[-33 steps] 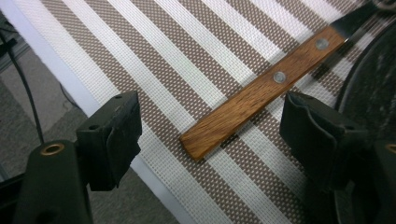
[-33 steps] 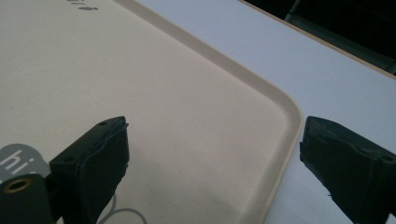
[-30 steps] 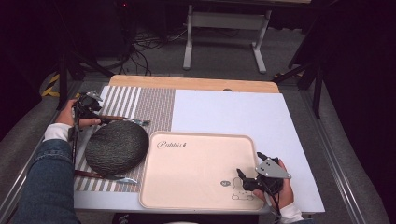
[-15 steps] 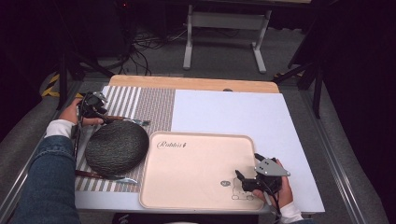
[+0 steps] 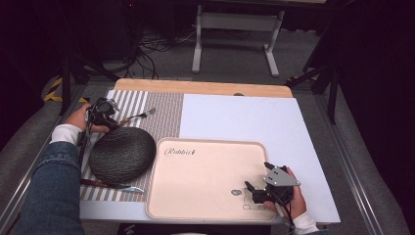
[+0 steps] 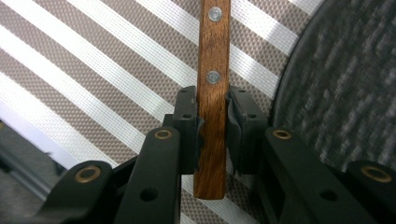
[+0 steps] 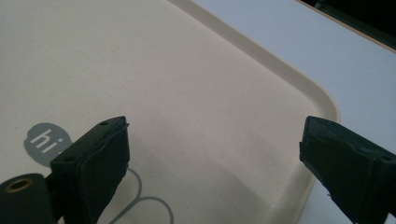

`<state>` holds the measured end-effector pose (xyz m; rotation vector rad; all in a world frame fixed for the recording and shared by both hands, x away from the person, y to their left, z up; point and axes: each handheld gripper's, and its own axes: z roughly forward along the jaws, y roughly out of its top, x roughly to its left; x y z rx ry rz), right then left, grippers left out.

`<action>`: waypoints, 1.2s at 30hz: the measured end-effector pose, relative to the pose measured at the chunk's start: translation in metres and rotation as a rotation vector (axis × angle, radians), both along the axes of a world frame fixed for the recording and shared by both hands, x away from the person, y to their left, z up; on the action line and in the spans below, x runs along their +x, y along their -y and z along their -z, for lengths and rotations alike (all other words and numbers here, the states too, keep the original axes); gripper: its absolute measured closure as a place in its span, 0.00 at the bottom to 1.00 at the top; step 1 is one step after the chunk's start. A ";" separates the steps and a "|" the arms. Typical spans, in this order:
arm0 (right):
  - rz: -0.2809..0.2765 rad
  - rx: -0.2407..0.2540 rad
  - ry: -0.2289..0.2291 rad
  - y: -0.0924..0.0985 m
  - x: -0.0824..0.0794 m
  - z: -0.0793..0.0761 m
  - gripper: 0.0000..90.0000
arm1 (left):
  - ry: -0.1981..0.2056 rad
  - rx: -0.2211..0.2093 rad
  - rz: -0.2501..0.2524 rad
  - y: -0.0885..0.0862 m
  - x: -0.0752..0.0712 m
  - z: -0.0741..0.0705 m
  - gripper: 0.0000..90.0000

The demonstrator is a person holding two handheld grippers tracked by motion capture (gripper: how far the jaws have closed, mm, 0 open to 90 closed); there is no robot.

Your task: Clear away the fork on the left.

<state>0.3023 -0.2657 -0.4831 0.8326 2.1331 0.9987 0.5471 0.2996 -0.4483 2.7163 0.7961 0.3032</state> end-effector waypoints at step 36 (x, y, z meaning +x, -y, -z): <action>0.025 0.065 0.064 0.013 -0.004 -0.009 0.10 | 0.458 -0.263 -0.153 0.022 -0.047 -0.019 0.84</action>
